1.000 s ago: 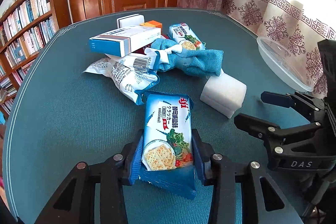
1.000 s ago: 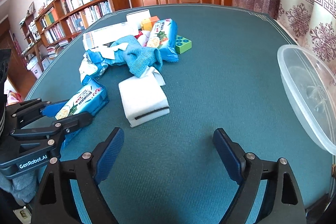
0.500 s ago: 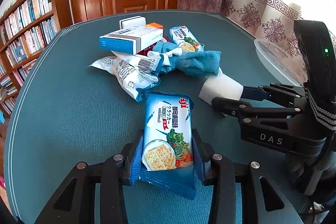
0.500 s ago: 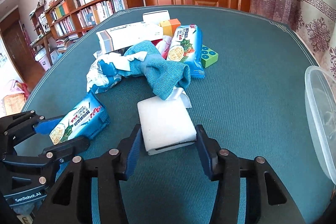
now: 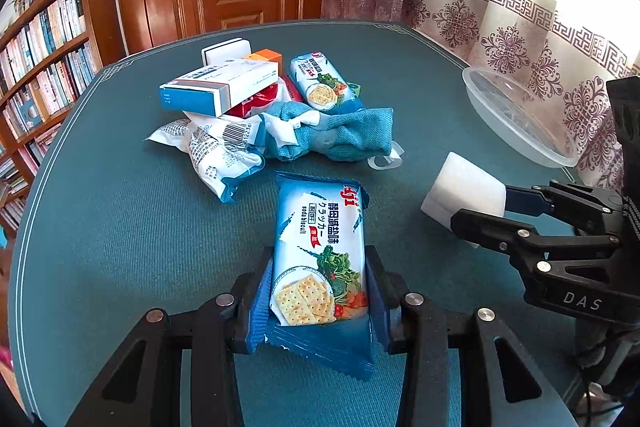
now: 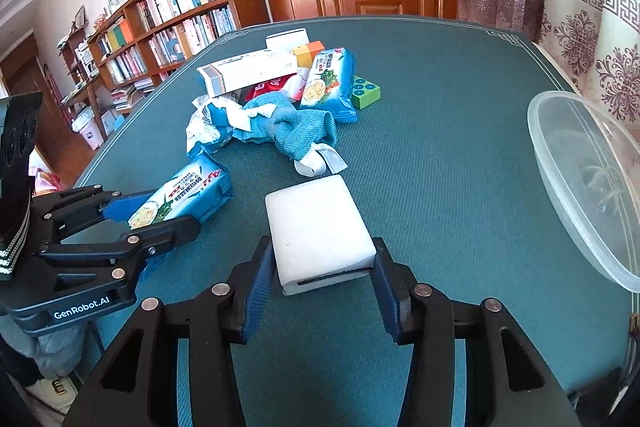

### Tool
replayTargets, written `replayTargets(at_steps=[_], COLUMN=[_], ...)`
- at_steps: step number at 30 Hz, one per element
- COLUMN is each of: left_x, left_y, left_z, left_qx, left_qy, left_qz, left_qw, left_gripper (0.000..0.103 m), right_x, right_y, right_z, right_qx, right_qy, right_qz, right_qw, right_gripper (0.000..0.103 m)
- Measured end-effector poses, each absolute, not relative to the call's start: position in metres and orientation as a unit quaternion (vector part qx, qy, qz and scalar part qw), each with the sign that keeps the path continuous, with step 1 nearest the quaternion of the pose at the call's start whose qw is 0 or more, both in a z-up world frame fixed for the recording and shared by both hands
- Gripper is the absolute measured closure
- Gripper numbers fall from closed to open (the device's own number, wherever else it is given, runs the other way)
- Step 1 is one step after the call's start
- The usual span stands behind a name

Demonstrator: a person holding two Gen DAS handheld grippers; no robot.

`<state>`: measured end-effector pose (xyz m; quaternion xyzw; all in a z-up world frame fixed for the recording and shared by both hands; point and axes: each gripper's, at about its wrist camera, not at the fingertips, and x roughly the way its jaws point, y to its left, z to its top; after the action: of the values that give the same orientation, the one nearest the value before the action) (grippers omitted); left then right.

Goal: Organize objects
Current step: 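Lift the cracker packet with the left gripper while the right gripper carries the white sponge into the basin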

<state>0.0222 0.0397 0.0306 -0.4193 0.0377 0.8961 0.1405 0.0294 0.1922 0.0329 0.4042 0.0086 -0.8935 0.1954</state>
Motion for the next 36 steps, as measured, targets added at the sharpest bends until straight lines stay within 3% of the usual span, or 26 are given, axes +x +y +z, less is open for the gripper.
replayTargets(at_steps=[8,20,32,36], left_x=[0.02,0.014,0.004,-0.006], left_y=[0.059,0.109,0.159,0.177], left_z=[0.04,0.051,0.06,0.063], left_qx=[-0.412,-0.402,-0.397,-0.4], left_qy=[0.051,0.079,0.107,0.102], left_qz=[0.898,0.894,0.888,0.884], left_qw=[0.149,0.182,0.206,0.219], left_gripper=[0.059,0.059,0.059,0.059], right_x=[0.029,0.015,0.003,0.008], right_y=[0.235,0.338,0.396,0.401], right_z=[0.046,0.062,0.046,0.048], right_qx=[0.386,0.363,0.372,0.36], right_qy=[-0.018,-0.061,-0.072,-0.065], right_qz=[-0.91,-0.93,-0.922,-0.927], right_qw=[0.15,0.007,-0.078,-0.078], right_gripper=[0.055,0.054,0.053,0.045])
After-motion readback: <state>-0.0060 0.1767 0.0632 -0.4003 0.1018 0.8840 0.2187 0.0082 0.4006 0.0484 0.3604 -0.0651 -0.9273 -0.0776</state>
